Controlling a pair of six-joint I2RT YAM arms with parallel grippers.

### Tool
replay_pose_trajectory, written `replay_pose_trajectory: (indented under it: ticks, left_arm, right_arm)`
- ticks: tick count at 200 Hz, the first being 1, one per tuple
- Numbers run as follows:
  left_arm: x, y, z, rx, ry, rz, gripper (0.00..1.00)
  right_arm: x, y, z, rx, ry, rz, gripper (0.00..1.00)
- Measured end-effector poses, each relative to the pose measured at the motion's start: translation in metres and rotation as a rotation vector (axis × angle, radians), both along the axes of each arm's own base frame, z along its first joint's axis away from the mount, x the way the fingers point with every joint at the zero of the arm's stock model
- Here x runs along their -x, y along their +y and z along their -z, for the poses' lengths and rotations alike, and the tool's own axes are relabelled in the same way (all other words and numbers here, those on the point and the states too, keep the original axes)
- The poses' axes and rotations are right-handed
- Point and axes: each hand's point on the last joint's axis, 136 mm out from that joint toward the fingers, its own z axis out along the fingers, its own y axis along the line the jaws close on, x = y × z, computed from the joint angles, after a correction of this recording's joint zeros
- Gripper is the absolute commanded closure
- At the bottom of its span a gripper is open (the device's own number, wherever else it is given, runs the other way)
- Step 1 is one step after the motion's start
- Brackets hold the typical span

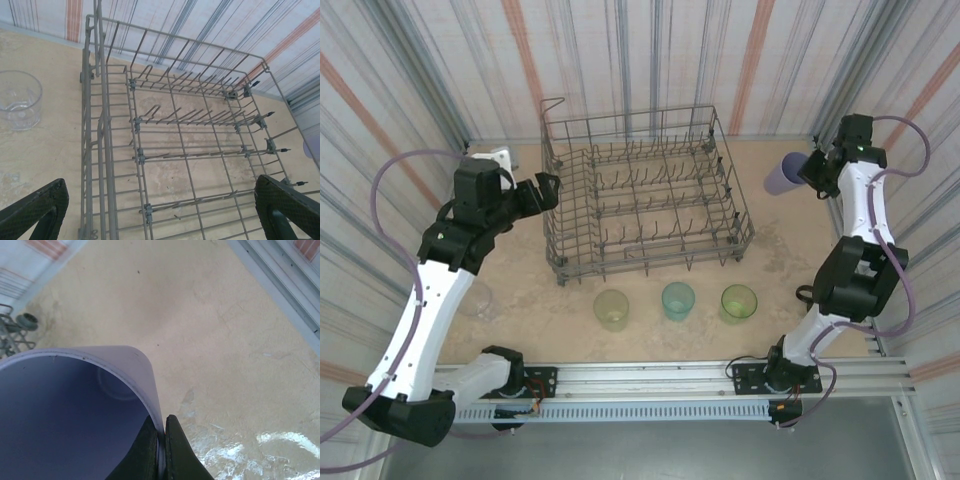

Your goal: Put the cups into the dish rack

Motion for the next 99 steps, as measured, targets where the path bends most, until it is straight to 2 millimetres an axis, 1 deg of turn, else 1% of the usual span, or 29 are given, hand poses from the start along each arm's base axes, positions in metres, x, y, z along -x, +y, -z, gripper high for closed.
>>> replay_pose_trajectory:
  ticks: [22, 44, 56, 85, 99]
  left_arm:
    - [-0.003, -0.003, -0.006, 0.007, -0.004, 0.012, 0.01]
    - [-0.004, -0.005, -0.007, 0.010, 0.007, 0.022, 0.01]
    - [-0.004, -0.006, -0.008, 0.009, 0.010, 0.023, 0.01]
    - [-0.002, -0.006, -0.009, 0.010, 0.014, 0.025, 0.01]
    - [-0.002, -0.006, -0.012, 0.012, 0.012, 0.027, 0.01]
  right_arm:
    - [0.002, 0.008, -0.015, -0.009, -0.037, -0.005, 1.00]
    - [0.006, 0.022, -0.038, -0.001, -0.089, -0.030, 1.00]
    - [0.009, 0.033, -0.053, 0.005, -0.125, -0.051, 1.00]
    - [0.014, 0.064, -0.098, -0.014, -0.248, -0.107, 1.00]
    - [0.014, 0.080, -0.115, -0.035, -0.299, -0.137, 1.00]
